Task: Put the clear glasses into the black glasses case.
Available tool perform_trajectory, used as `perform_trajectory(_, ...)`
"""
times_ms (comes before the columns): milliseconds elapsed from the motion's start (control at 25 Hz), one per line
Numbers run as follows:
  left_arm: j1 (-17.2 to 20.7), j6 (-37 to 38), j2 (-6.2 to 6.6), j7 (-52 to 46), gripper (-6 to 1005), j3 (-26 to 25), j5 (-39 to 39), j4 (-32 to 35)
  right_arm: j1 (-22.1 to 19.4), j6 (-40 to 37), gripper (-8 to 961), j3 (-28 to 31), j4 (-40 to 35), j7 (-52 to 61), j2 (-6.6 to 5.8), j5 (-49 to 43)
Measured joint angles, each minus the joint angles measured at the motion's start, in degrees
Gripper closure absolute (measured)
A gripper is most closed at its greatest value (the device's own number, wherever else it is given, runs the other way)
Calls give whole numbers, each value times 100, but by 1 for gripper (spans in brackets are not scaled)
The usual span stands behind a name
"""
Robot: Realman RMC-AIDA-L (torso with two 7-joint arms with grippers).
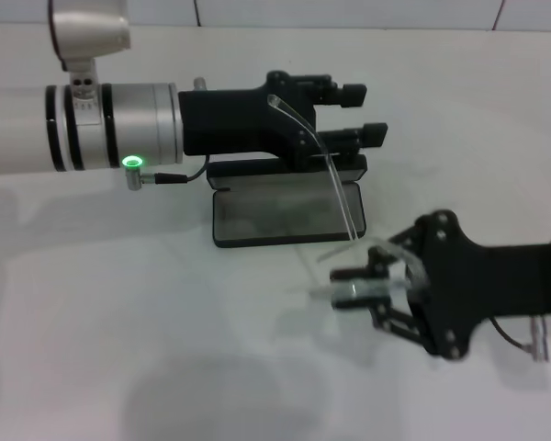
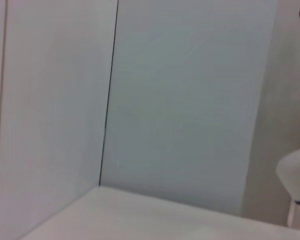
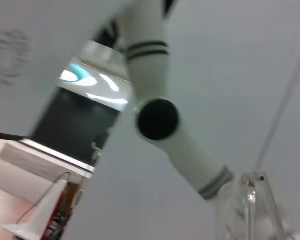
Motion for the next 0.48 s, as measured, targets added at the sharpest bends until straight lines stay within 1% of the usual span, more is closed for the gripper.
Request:
perform_trajectory(280,237,270,2,490,407,9,-582,12,39,830,828,19,-21,1329,-11,194)
perform_trajectory(480,295,388,3,644,407,16,-634,2,57,1349,826,44,-125,1897,-38,197)
